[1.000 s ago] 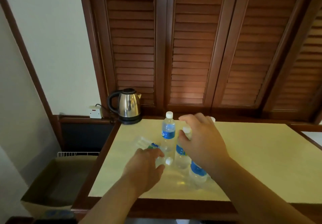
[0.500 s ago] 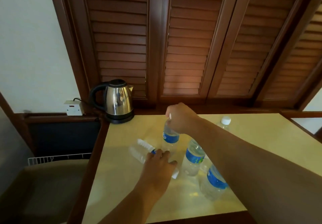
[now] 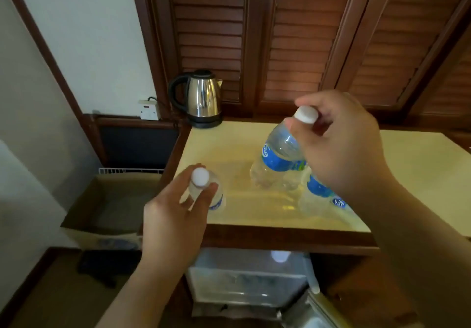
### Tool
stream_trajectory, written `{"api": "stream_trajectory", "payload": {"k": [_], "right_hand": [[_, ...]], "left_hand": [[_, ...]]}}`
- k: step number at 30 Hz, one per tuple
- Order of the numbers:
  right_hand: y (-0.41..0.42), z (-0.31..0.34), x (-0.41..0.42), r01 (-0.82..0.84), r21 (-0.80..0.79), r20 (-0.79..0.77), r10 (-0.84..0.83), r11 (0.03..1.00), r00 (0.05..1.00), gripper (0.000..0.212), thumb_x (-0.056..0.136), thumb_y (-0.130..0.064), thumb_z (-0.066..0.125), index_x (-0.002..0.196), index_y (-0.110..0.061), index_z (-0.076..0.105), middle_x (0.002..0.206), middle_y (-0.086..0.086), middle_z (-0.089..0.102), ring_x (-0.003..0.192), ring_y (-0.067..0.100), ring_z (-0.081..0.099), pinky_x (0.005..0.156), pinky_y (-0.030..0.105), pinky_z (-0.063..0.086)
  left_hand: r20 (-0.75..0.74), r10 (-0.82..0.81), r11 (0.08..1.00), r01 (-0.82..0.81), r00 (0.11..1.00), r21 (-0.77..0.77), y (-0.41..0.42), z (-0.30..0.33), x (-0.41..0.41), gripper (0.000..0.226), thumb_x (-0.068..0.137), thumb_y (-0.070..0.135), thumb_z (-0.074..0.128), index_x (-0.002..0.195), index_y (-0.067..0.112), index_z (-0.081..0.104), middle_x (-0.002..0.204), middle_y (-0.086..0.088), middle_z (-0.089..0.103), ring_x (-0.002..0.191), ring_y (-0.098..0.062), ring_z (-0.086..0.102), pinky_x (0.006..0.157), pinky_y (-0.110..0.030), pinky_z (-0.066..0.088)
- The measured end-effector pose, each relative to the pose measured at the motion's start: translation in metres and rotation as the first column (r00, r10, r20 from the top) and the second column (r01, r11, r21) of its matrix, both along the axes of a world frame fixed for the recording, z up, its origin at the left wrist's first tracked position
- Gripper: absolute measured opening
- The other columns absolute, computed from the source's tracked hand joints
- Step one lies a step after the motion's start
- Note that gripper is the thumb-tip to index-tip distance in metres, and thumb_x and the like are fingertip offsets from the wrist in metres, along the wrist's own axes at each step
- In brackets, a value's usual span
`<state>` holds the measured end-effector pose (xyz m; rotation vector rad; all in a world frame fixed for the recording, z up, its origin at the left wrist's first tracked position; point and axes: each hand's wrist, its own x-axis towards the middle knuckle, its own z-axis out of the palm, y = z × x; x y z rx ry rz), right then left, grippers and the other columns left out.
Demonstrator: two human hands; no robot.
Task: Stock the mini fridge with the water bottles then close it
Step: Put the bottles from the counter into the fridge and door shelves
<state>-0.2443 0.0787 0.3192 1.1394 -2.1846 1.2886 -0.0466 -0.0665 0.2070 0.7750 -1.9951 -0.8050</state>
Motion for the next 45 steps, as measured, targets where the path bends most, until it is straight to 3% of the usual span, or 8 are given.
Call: {"api": "stream_trajectory", "payload": {"k": [5,12,16,20,23,27,36,45], "right_hand": [[0.081,-0.045,0.058,-0.131,0.077,0.079,0.124,0.988,0.989,0.023,0.09,-0.046,0.074,0.109,-0.032,0.072,0.093,-0.013,0.068,0.083,0.005,0.064,0.07,0.007,0.044],[0.159,-0.183,0.124,-0.313,0.303,0.242,0.245,0.9,0.939,0.02,0.089,-0.042,0.072,0.104,-0.029,0.069,0.095,-0.016,0.059,0.085,0.005,0.061,0.071,0.013,0.049],[0.168,-0.284,0.146,-0.336,0.379,0.407,0.171,0.862,0.897,0.016,0.087,-0.039,0.073,0.099,-0.034,0.063,0.096,-0.021,0.055,0.092,-0.002,0.058,0.07,0.01,0.046],[0.154,-0.386,0.146,-0.301,0.455,0.494,0.044,0.838,0.868,0.015,0.092,-0.032,0.072,0.097,-0.038,0.059,0.098,-0.019,0.051,0.084,0.002,0.06,0.07,0.016,0.049],[0.134,-0.459,0.136,-0.282,0.506,0.474,0.01,0.815,0.881,0.017,0.092,-0.025,0.073,0.101,-0.033,0.061,0.099,-0.018,0.048,0.08,0.003,0.058,0.068,0.016,0.046],[0.093,-0.545,0.115,-0.29,0.563,0.403,0.049,0.774,0.914,0.021,0.096,-0.028,0.07,0.116,-0.026,0.063,0.109,-0.011,0.049,0.082,0.005,0.056,0.072,0.02,0.046],[-0.023,-0.683,0.063,-0.316,0.652,0.287,0.161,0.689,0.944,0.027,0.095,-0.033,0.07,0.118,-0.02,0.066,0.118,0.0,0.055,0.092,0.018,0.06,0.076,0.031,0.047],[-0.101,-0.756,0.028,-0.009,0.736,-0.107,0.13,0.677,0.986,0.024,0.094,-0.038,0.067,0.112,-0.024,0.07,0.112,0.004,0.066,0.112,0.029,0.053,0.087,0.042,0.035]], "left_hand": [[-0.023,0.114,0.993,-0.114,0.993,-0.017,0.08,-0.017,0.075,0.034,0.094,0.065,0.063,0.123,0.049,0.06,0.111,0.039,0.064,0.098,0.02,0.063,0.063,0.002,0.047],[0.127,0.08,0.987,-0.096,0.989,0.129,0.173,-0.121,0.132,0.03,0.085,0.05,0.076,0.113,0.042,0.069,0.091,0.03,0.07,0.09,0.006,0.07,0.067,-0.01,0.056],[0.245,0.082,0.95,-0.151,0.966,0.275,0.185,-0.195,0.145,0.026,0.079,0.054,0.078,0.103,0.049,0.068,0.091,0.028,0.07,0.08,0.001,0.071,0.058,-0.022,0.06],[0.308,0.067,0.927,-0.174,0.949,0.333,0.168,-0.27,0.139,0.026,0.082,0.054,0.076,0.105,0.047,0.067,0.094,0.032,0.068,0.082,0.007,0.069,0.059,-0.021,0.06],[0.32,0.079,0.921,-0.192,0.944,0.339,0.148,-0.332,0.129,0.026,0.087,0.046,0.079,0.111,0.036,0.072,0.079,0.022,0.069,0.087,0.01,0.067,0.064,-0.016,0.058],[0.341,0.09,0.932,-0.2,0.936,0.303,0.124,-0.407,0.124,0.031,0.089,0.047,0.078,0.116,0.032,0.073,0.09,0.02,0.071,0.081,0.001,0.07,0.064,-0.019,0.058],[0.307,0.189,0.903,-0.287,0.933,0.318,0.087,-0.55,0.119,0.029,0.086,0.058,0.074,0.106,0.038,0.072,0.082,0.03,0.065,0.096,0.02,0.059,0.054,-0.008,0.048],[0.314,0.205,0.881,-0.315,0.927,0.353,0.085,-0.639,0.13,0.036,0.083,0.065,0.073,0.104,0.036,0.074,0.075,0.038,0.061,0.092,0.027,0.058,0.052,0.002,0.041]]}}
